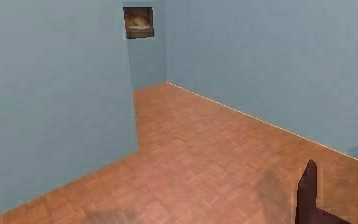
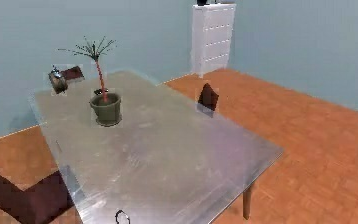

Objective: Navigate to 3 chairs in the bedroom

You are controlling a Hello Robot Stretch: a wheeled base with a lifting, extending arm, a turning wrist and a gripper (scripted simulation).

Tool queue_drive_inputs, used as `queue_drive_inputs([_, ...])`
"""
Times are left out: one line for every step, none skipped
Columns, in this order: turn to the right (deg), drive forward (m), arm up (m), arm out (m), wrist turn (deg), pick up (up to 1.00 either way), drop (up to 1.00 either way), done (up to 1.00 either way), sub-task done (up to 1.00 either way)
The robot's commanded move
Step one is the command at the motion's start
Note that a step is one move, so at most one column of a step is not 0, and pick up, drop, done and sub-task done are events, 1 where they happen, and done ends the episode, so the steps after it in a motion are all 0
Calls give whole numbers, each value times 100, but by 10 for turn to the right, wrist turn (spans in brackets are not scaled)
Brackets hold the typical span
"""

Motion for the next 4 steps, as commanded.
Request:
queue_drive_inputs([0, 20, 0, 0, 0, 0, 0, 0, 0])
queue_drive_inputs([450, 0, 0, 0, 0, 0, 0, 0, 0])
queue_drive_inputs([0, 10, 0, 0, 0, 0, 0, 0, 0])
queue_drive_inputs([120, 0, 0, 0, 0, 0, 0, 0, 0])
